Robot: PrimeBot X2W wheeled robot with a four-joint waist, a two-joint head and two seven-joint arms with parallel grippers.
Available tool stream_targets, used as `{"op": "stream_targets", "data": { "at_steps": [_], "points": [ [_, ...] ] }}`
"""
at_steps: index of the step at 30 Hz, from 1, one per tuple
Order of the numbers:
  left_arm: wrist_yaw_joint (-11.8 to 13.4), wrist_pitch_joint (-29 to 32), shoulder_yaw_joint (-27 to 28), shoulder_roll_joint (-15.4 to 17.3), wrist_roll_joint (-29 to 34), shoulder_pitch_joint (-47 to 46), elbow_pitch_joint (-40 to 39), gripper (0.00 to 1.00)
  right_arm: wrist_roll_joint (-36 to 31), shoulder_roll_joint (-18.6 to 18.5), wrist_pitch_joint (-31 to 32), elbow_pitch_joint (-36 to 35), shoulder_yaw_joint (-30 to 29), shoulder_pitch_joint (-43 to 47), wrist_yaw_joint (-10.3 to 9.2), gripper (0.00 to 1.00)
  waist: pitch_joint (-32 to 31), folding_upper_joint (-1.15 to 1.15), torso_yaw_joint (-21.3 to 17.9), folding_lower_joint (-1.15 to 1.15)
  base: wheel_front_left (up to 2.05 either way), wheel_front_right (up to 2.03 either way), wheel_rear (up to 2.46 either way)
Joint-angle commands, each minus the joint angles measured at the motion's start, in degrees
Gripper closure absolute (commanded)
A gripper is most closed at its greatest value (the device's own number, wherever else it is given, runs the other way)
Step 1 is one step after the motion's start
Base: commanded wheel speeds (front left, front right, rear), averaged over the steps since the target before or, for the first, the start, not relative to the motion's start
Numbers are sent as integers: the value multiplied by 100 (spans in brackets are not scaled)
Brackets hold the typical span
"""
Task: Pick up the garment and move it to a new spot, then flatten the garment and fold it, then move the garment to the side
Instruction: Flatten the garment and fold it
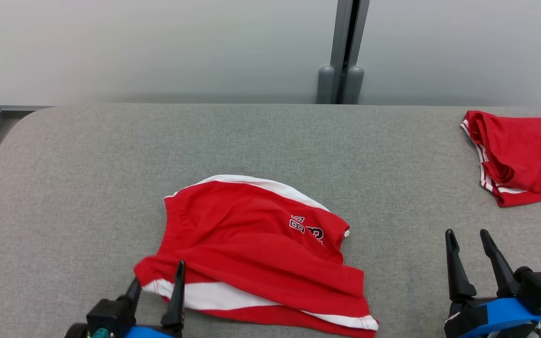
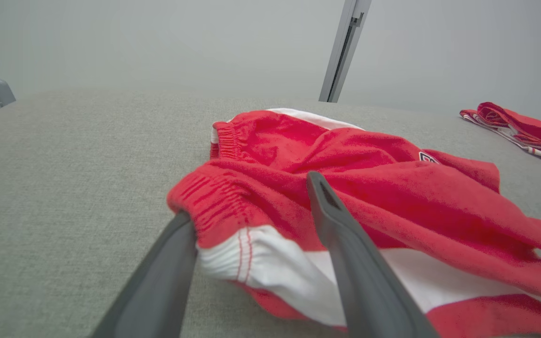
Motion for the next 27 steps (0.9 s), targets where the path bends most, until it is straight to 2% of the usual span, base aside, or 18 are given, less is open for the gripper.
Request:
{"op": "stream_targets", "data": {
  "at_steps": [1, 6, 10, 22, 27],
  "points": [
    [56, -26, 143, -25, 92, -127, -261, 0, 3, -8, -7, 11, 7, 38, 1, 0, -21, 0, -15, 0, 0, 0, 0],
    [168, -26, 467, -185, 281, -35, -917, 0, -13, -8, 11, 11, 26, 43, 1, 0, -63, 0, -53, 0, 0, 0, 0],
    [137, -26, 600, -236, 416, 43, -1057, 0, -12, -8, 31, -1, 31, 73, 1, 0, -90, 0, -84, 0, 0, 0, 0],
    [67, -18, 615, -152, 440, 269, -252, 0, 29, -8, 37, 67, 58, 127, 1, 0, -218, 0, -139, 0, 0, 0, 0],
    [33, 59, 587, -134, 371, 341, 312, 0, 36, -8, 37, 90, 48, 168, 1, 0, -308, 0, -144, 0, 0, 0, 0]
  ]
}}
